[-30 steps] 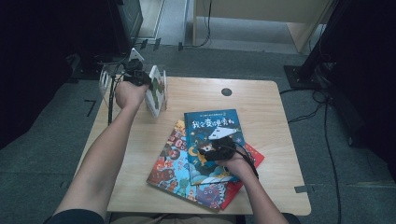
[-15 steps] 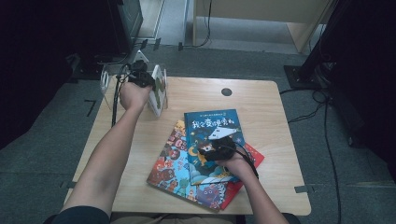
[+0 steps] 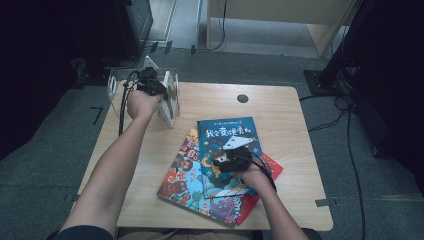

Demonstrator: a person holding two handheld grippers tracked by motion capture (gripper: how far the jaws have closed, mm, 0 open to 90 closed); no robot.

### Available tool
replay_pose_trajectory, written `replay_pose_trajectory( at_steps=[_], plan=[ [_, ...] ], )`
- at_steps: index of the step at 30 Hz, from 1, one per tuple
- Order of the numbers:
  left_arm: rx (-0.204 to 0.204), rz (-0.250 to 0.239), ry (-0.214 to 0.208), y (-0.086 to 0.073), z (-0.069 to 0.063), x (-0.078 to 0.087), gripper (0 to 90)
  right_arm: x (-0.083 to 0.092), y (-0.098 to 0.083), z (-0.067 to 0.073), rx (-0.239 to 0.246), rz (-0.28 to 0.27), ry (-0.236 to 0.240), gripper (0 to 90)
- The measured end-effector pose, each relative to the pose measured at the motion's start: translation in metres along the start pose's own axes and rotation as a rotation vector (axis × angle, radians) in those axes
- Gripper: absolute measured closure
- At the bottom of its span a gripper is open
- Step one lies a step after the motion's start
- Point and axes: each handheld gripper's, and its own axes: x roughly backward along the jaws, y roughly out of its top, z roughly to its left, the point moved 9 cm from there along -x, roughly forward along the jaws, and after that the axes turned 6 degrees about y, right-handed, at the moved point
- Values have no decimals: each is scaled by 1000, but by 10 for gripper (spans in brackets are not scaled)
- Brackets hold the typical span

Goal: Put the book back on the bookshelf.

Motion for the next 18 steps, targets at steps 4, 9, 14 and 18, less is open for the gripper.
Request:
replay_pose_trajectory(
  at_steps=[4, 9, 14, 18],
  plan=[
    [0, 5, 5, -1, 3, 2, 699, 0, 0, 0, -1, -1, 0, 293],
    [-2, 7, -8, -3, 3, 10, 697, 0, 0, 0, 1, 1, 1, 293],
    [-15, 12, -8, -7, 3, 16, 690, 0, 0, 0, 1, 1, 1, 293],
    [-25, 15, -15, -10, 4, 23, 681, 0, 0, 0, 1, 1, 0, 293]
  ],
)
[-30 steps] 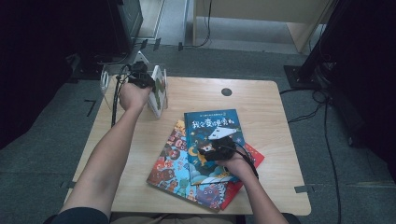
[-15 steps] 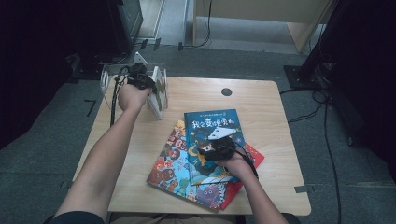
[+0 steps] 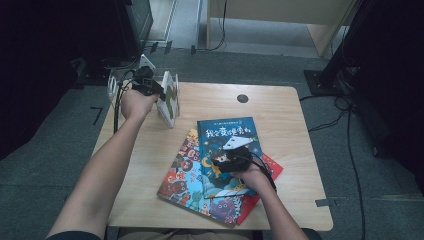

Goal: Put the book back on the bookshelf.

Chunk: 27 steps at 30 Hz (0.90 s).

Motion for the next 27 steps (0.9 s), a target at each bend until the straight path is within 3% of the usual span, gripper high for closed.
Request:
replay_pose_trajectory(
  at_steps=[4, 13, 27],
  plan=[
    [-12, 0, 11, -4, 4, 5, 673, 0, 0, 0, 0, -1, 0, 294],
    [-16, -9, -9, -9, 12, 14, 671, 0, 0, 0, 0, 0, 0, 293],
    [-11, -10, -73, -22, 18, 13, 656, 0, 0, 0, 0, 0, -1, 293]
  ],
)
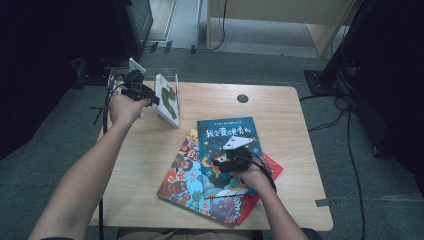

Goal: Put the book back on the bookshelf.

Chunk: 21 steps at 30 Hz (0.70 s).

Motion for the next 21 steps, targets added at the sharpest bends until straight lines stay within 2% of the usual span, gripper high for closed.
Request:
replay_pose_trajectory(
  at_steps=[6, 12, 21],
  plan=[
    [-10, -6, -35, -8, 3, 3, 650, 0, 0, 0, 1, 0, 0, 293],
    [-28, -21, -87, -17, 1, 6, 637, 0, 0, 0, 0, 0, -1, 292],
    [-67, -56, -138, -42, 2, 3, 607, 0, 0, -1, -1, -2, -5, 290]
  ],
)
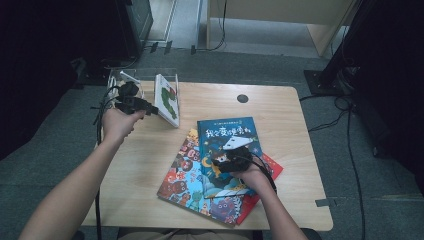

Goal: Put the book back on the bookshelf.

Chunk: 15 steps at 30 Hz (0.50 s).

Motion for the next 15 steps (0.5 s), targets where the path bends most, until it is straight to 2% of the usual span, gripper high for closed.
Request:
replay_pose_trajectory(
  at_steps=[8, 11, 15],
  plan=[
    [0, -21, -58, -23, -1, -7, 599, 2, 0, -3, -28, -5, -20, 343],
    [-18, -27, -52, -30, 0, -9, 590, 2, 0, -3, -31, -9, -19, 376],
    [-15, -38, -83, -38, -1, -13, 577, 4, -1, -5, -28, -12, -17, 412]
  ],
)
